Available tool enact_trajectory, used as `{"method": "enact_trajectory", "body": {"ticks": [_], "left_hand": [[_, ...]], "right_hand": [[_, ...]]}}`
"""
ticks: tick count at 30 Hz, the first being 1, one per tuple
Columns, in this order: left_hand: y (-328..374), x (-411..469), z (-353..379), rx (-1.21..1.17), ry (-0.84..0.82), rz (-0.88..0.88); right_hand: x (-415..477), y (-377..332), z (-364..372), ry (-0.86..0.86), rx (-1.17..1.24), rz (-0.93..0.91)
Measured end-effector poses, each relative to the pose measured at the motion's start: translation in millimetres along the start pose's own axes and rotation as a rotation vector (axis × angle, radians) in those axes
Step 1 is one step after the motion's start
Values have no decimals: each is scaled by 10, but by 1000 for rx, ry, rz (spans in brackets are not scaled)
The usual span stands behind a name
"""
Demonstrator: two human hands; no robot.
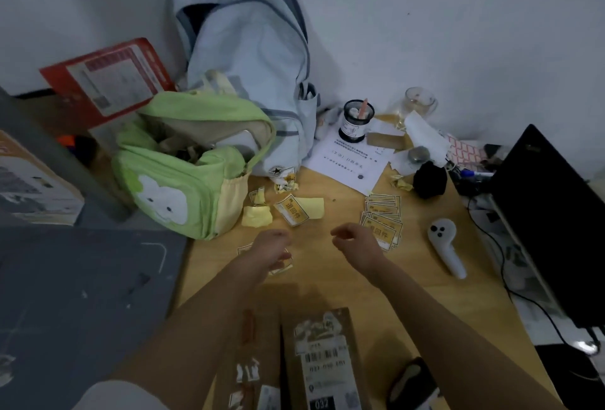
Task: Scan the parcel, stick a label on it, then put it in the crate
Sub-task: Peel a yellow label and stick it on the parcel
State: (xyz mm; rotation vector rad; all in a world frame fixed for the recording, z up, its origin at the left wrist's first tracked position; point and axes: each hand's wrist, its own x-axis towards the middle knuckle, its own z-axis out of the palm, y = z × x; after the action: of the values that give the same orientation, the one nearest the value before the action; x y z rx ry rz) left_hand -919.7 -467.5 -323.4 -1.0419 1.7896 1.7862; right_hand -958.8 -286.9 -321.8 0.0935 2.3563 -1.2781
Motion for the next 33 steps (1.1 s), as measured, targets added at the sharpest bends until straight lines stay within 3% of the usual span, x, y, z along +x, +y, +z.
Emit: {"method": "enact_trajectory", "body": {"ticks": [4, 9, 16, 20, 23, 27, 30, 31, 33], "left_hand": [[85, 304, 182, -9, -38, -62], [166, 678, 283, -106, 29, -104], [160, 1037, 337, -190, 233, -82], [117, 1043, 323, -182, 352, -28], [177, 945, 329, -180, 394, 63], [265, 777, 320, -265, 371, 149], [289, 692, 307, -353, 334, 192], [288, 672, 304, -380, 326, 185], [267, 641, 299, -395, 306, 165]], "right_hand": [[326, 34, 111, -9, -45, -3], [704, 25, 275, -69, 26, 39], [990, 123, 511, -110, 42, 98], [1049, 95, 566, -8, 52, 125], [1079, 19, 574, 29, -7, 122], [990, 20, 539, -180, -236, 63], [902, 117, 558, -202, -409, -12], [870, 124, 573, -169, -362, -22], [828, 69, 578, -57, 6, 73]]}}
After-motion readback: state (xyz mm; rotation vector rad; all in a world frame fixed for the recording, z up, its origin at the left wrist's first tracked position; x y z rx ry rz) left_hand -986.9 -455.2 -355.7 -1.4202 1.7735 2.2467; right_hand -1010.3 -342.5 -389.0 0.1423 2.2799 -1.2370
